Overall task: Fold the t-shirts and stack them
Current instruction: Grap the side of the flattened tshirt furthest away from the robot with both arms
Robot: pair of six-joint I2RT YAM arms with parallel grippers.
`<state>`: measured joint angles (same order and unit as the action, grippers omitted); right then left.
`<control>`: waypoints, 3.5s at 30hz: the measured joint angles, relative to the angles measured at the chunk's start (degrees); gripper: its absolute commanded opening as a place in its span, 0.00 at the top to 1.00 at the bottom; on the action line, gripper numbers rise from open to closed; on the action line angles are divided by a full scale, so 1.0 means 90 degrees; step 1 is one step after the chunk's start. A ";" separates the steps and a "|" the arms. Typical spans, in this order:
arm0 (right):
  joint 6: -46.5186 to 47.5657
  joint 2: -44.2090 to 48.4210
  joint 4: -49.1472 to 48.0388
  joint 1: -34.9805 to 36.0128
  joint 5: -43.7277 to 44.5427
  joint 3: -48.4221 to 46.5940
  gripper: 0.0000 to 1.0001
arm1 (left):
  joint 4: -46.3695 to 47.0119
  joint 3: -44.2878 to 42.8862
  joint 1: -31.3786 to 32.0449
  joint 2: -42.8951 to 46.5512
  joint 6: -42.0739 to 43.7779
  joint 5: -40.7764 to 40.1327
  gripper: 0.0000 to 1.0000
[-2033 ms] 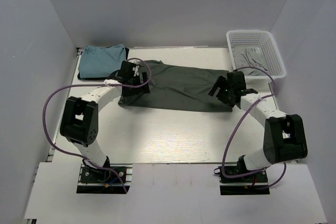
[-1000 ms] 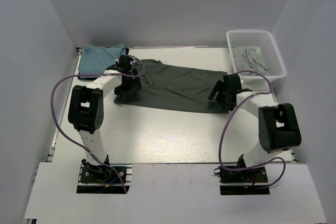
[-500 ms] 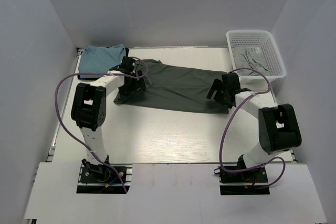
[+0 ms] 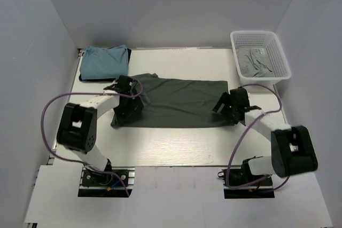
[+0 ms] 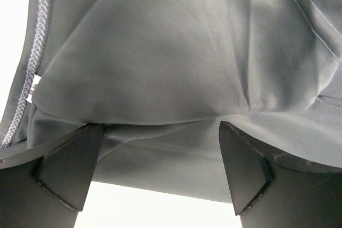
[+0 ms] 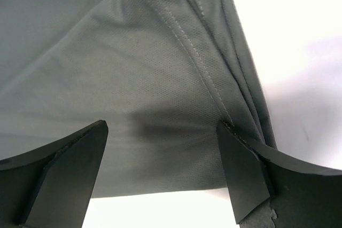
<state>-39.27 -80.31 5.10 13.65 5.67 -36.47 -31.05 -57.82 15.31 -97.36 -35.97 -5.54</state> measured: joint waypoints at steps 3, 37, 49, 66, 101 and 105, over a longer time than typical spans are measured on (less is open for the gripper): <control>-0.0168 0.0918 0.0437 0.0032 0.0000 0.0605 0.11 | -0.0233 0.0937 0.0022 0.0925 -0.0447 0.0136 0.00; 0.0860 0.0036 0.1032 0.0032 0.0527 -0.1316 0.10 | -0.0221 -0.2565 -0.0034 -0.1634 0.0797 -0.0726 0.26; 0.0857 -0.0355 0.1020 0.0027 0.0576 -0.1338 0.10 | -0.0017 -0.2033 0.0083 -0.1615 0.1107 -0.0160 0.67; 0.0566 -0.0940 0.0022 0.0027 0.0041 -0.0867 0.14 | -0.0675 -0.2868 -0.0002 -0.1598 0.0678 -0.1348 0.99; 0.0585 -0.0952 -0.0262 0.0027 -0.0034 -0.0789 0.14 | -0.0362 -0.5180 0.0678 -0.3747 0.2509 -0.0359 0.99; 0.0585 -0.0952 -0.0265 0.0027 -0.0039 -0.0789 0.14 | -0.0415 -0.5187 0.0675 -0.3747 0.2557 -0.0408 1.00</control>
<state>-34.00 -88.88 2.72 13.89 5.32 -43.57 -34.79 -104.51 21.39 -131.09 -12.95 -9.21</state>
